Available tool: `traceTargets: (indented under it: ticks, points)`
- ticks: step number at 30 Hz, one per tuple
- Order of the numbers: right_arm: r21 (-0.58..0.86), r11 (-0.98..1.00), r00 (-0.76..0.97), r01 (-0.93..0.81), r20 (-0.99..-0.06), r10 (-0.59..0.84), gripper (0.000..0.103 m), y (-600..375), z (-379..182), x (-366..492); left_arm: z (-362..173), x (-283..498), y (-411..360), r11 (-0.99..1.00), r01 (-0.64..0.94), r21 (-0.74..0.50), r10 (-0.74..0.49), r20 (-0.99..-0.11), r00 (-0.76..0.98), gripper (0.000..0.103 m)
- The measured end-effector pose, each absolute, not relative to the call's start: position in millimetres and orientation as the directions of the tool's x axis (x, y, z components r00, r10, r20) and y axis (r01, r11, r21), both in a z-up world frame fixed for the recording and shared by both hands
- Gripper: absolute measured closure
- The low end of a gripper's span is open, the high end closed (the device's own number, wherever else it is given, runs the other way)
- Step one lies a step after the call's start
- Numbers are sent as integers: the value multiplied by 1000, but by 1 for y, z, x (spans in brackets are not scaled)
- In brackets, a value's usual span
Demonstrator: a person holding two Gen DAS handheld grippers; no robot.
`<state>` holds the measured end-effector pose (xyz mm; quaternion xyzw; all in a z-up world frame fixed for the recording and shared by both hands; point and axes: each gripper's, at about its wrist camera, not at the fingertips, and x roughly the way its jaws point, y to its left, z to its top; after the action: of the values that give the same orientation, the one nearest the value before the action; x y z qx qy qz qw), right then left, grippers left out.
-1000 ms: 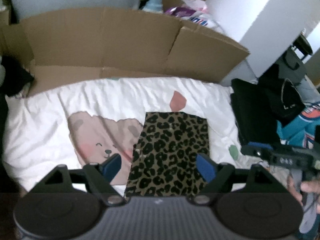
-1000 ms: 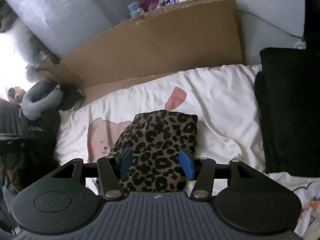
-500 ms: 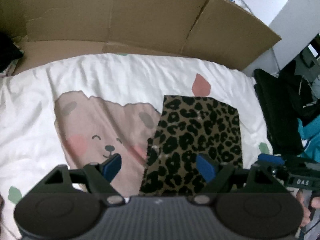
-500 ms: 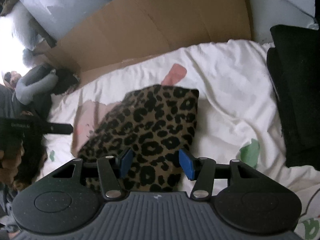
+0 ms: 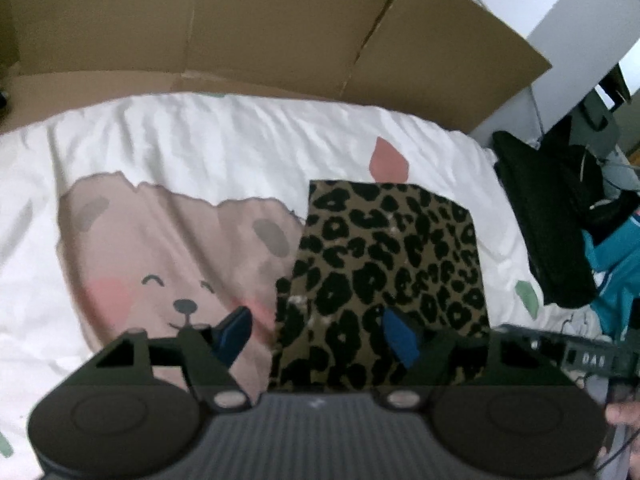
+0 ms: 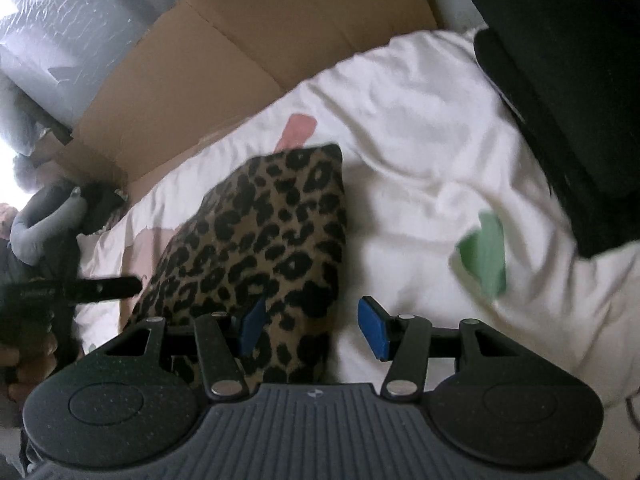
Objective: Fold clothes
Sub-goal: 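Lay the skirt down as a narrow strip and open both grippers, then close both grippers on the end of the leopard-print strip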
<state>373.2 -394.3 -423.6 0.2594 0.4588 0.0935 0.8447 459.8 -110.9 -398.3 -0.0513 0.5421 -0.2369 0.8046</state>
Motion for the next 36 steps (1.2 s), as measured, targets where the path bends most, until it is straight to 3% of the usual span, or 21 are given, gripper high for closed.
traceTargets:
  ticks: [17, 20, 24, 27, 31, 33, 36]
  points:
    - [624, 771, 543, 124, -693, 474, 47, -390, -445, 384, -443, 474, -110, 822, 313, -475, -552, -799, 237, 26]
    - [614, 781, 534, 119, -702, 471, 49, -388, -446, 387, -442, 475, -113, 815, 339, -470, -560, -790, 251, 41]
    - [609, 787, 530, 102, -703, 475, 79, -388, -442, 390, -435, 475, -113, 823, 362, -438, -544, -791, 281, 58]
    - [606, 790, 527, 94, -703, 477, 82, -388, -439, 392, -431, 478, -106, 821, 342, -457, -553, -784, 281, 64]
    - [603, 792, 526, 99, -707, 473, 79, -388, -439, 392, -434, 483, -99, 820, 307, -484, -562, -785, 263, 56]
    - [604, 790, 524, 107, -709, 471, 79, -389, -440, 392, -438, 485, -98, 818, 302, -490, -564, -785, 256, 43]
    - [612, 780, 528, 128, -708, 468, 75, -391, -442, 394, -443, 488, -98, 812, 302, -499, -571, -786, 238, 39]
